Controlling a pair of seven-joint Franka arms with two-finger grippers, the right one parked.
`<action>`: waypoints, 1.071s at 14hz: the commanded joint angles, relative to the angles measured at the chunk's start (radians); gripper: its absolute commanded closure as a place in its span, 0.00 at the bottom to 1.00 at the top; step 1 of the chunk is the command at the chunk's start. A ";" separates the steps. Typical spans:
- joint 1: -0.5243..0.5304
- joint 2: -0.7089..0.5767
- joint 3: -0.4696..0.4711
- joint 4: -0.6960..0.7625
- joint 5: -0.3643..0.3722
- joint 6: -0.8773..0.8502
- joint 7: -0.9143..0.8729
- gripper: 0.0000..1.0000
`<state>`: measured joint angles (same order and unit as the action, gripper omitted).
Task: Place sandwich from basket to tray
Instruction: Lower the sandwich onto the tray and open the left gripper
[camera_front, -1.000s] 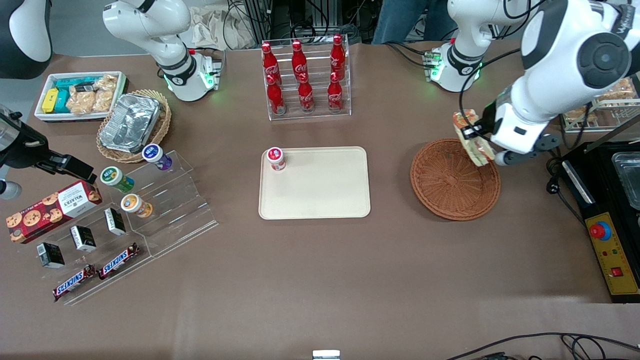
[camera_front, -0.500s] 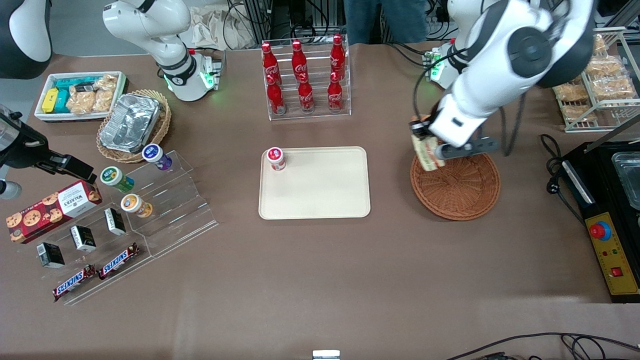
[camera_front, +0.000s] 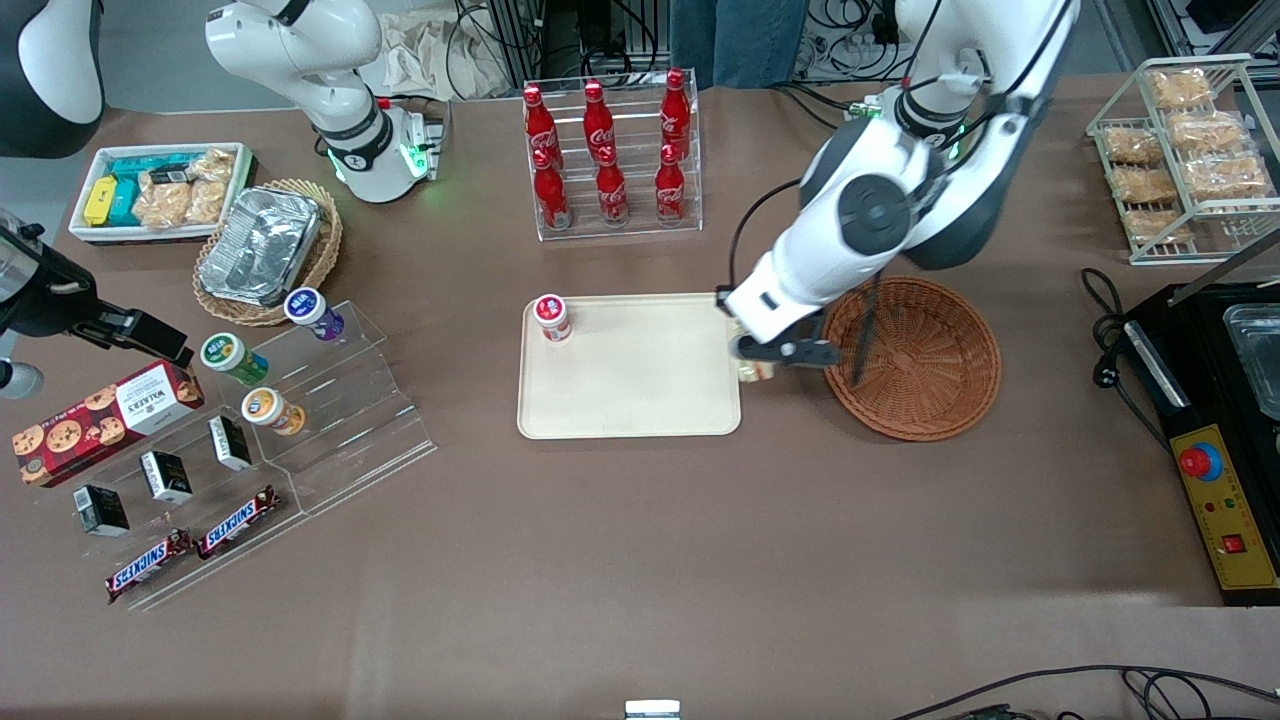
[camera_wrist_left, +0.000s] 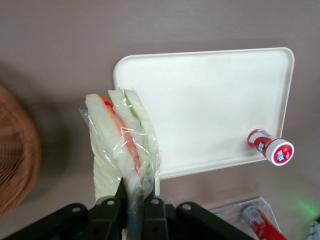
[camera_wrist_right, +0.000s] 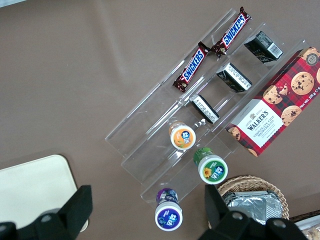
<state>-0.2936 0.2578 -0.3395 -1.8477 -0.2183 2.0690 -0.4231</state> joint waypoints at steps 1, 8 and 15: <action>-0.053 0.070 0.007 -0.002 -0.006 0.113 0.037 1.00; -0.107 0.231 0.014 -0.039 0.007 0.341 0.043 1.00; -0.131 0.210 0.076 -0.064 0.082 0.338 -0.043 0.00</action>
<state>-0.4117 0.5138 -0.2912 -1.8967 -0.1550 2.4272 -0.4077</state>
